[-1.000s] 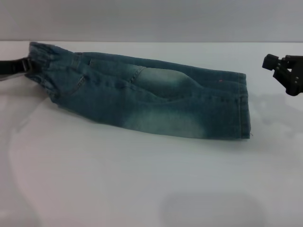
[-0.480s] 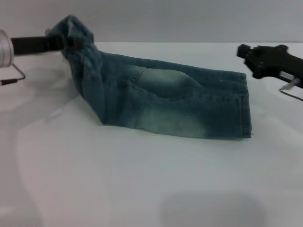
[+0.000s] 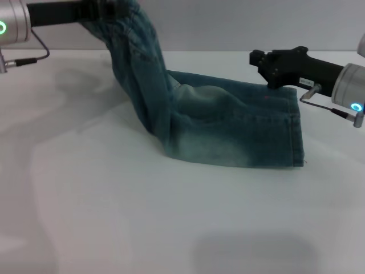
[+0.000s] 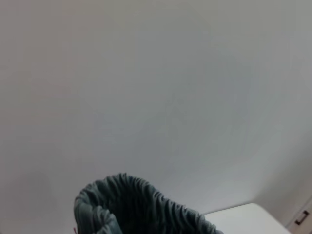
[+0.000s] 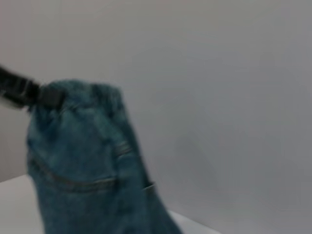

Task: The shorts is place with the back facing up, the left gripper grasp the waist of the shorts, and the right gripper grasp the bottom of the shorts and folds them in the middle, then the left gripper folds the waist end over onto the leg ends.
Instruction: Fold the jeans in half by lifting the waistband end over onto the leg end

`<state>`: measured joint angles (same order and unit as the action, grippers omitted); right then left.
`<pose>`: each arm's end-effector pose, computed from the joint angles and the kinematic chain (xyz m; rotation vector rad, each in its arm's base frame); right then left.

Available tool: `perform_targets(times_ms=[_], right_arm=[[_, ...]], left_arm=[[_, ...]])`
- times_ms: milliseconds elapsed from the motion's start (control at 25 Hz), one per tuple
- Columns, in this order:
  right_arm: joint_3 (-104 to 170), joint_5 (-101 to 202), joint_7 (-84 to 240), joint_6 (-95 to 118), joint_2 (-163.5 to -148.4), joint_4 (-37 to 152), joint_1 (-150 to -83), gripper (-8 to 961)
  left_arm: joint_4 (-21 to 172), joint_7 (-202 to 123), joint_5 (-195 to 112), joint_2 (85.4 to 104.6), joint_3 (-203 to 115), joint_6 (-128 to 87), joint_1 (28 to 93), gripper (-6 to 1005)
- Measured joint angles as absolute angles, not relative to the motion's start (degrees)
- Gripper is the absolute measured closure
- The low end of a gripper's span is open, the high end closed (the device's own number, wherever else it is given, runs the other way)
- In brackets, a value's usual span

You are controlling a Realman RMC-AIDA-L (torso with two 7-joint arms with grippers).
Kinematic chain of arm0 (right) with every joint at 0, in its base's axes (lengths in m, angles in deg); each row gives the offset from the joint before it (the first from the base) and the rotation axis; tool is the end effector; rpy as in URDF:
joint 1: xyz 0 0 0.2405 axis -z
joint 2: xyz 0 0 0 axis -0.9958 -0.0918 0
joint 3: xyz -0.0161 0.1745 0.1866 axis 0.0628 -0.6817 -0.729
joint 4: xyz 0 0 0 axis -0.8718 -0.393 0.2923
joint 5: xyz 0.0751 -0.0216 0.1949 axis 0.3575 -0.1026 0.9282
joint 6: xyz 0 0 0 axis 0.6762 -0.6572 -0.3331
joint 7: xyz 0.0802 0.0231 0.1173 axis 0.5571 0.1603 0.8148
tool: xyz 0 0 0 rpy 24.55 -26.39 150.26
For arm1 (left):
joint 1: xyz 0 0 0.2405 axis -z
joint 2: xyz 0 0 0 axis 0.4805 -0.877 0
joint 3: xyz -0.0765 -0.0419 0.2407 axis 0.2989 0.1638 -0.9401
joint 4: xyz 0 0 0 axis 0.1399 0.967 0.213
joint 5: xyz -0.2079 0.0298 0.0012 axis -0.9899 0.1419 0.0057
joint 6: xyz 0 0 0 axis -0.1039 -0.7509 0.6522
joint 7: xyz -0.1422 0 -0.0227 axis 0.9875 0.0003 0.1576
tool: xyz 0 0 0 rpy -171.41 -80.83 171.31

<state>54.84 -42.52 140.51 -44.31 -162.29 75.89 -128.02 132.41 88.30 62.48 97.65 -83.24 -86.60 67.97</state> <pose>0.2351 0.4136 -0.0181 -2.3683 0.5633 0.7015 -0.1779 0.4249 0.0751 -2.3468 -1.0906 -0.7307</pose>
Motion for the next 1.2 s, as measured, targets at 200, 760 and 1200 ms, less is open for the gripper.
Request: perform_targets(times_ms=[200,760,1200], right_arm=[[56.66,-42.51,140.52,-43.22,-162.41,74.52,-129.17,954],[61.68,-42.51,140.47,-36.01,-162.64,72.63,-133.11,953],[66.42,-42.51,140.63,-33.02,-162.69,68.65,-138.51,953]], left_arm=[[135.47,88.44,60.92,97.64,-84.4,-88.45,68.61,907],[140.36,90.93,59.96,97.73,-84.97,-93.65,70.67,908],[144.96,93.86,60.07,97.52,-86.3,-94.87,71.53,908]])
